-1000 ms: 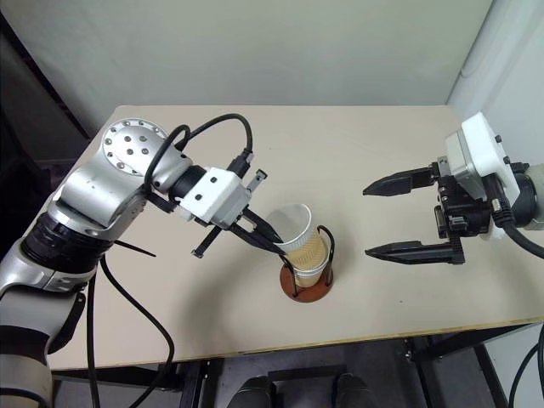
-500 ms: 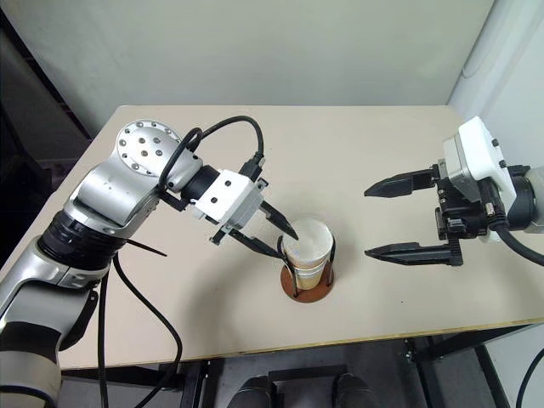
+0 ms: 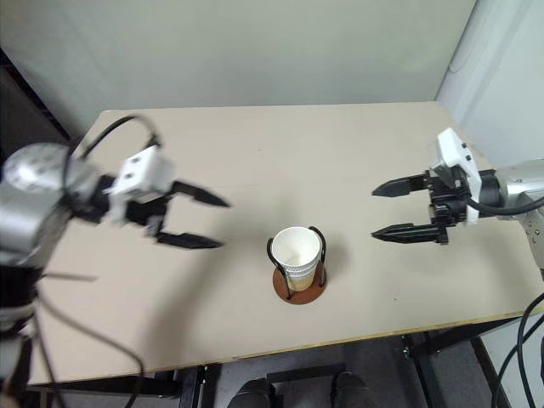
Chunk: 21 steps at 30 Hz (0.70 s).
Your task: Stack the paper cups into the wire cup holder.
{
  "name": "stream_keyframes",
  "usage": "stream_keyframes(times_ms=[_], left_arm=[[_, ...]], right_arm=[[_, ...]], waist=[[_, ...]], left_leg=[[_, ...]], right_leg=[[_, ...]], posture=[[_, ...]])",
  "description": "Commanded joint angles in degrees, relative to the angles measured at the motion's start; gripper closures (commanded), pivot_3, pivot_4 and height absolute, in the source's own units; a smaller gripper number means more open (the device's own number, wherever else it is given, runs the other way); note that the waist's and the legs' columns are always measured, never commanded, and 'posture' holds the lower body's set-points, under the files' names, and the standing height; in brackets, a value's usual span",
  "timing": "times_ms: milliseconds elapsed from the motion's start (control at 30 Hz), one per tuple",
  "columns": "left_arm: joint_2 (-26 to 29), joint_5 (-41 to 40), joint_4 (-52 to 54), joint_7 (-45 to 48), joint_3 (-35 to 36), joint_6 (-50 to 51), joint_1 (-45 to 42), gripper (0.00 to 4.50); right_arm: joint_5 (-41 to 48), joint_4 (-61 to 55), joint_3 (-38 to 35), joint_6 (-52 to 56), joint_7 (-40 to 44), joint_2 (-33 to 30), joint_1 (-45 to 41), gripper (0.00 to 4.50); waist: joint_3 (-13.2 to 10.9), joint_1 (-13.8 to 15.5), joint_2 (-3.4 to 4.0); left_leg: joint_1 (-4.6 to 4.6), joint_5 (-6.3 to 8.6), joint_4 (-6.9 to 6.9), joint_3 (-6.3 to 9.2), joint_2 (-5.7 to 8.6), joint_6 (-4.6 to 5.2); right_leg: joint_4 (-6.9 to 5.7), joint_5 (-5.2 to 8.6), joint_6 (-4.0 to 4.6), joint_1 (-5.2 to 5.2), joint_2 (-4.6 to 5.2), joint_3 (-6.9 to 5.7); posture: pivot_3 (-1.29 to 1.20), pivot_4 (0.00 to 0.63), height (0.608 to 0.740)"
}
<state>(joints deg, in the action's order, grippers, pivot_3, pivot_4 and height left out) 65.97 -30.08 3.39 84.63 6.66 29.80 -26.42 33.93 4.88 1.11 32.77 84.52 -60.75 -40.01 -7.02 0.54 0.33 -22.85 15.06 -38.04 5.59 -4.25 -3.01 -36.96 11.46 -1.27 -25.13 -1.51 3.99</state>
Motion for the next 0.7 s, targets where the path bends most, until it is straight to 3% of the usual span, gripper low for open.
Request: stream_keyframes(times_ms=[33,200,433,700], left_arm=[[2.4,-3.1,4.6,0.4,12.7,3.5,9.9,0.84],[1.7,-6.1,7.8,-0.3,25.2,7.9,21.2,0.84],[1.8,-8.0,9.2,-0.8,26.5,9.0,23.7,0.84],[1.9,-7.7,9.7,-2.1,28.1,9.2,25.6,0.84]], right_arm=[[-1.4,4.2,-3.4,-2.5,4.1,-3.4,0.5,0.12],[-2.2,7.4,-3.9,-3.6,6.2,-4.5,0.0,0.12],[-4.3,8.9,-2.2,-4.1,7.2,-1.7,-3.1,0.12],[-6.5,10.8,-1.2,-4.4,7.5,1.2,-5.4,0.12]], waist=[[0.0,0.7,0.0],[0.0,1.0,-0.05],[0.0,0.3,-0.04],[0.0,-0.4,-0.04]], left_leg=[[-0.02,0.03,-0.01,0.02,-0.01,-0.01],[0.01,0.21,-0.03,-0.22,-0.14,0.03],[0.9,0.16,0.05,-0.48,-0.06,0.11],[1.01,0.16,0.08,-0.54,-0.08,0.12]], right_leg=[[0.0,0.05,0.04,0.0,0.01,0.0],[-0.1,0.26,0.44,-0.07,0.01,0.15],[-0.11,0.14,1.04,0.36,-0.19,0.61],[-0.09,-0.1,1.39,0.33,-0.23,0.74]], posture=[[0.0,0.15,0.74],[0.0,0.15,0.74],[0.0,0.15,0.74],[0.0,0.15,0.74]])
